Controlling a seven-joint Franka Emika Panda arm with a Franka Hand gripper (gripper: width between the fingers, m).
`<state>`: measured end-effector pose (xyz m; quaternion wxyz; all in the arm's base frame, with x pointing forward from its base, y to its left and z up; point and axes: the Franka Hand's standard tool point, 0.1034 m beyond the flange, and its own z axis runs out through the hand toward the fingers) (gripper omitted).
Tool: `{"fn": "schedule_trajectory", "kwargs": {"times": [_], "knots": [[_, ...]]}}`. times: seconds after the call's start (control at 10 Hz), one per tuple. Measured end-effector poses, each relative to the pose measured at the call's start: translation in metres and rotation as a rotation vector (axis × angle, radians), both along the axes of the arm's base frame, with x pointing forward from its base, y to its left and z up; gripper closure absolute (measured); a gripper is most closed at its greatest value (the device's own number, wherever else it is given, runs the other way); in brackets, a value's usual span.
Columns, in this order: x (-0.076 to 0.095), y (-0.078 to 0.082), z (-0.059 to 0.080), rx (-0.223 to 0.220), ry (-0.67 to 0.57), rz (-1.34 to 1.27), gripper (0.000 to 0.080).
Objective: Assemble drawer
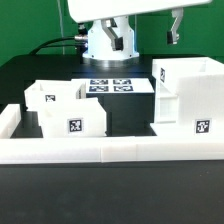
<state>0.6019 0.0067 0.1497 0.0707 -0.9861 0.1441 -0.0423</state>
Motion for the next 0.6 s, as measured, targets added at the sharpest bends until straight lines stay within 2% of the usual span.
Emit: {"fn": "schedule_trajectory", "kwargs": {"times": [0.3, 0.4, 0.5, 0.6], "knots": [[0.000, 0.001, 0.000, 0.000, 0.000, 0.003, 0.0151], [-0.001, -0.002, 0.000, -0.019, -0.009, 0.080, 0.0151], [-0.004, -0.010, -0.001, -0.070, -0.031, 0.259, 0.0151], [-0.009, -0.019, -0.008, -0.107, -0.065, 0.391, 0.0151]]}}
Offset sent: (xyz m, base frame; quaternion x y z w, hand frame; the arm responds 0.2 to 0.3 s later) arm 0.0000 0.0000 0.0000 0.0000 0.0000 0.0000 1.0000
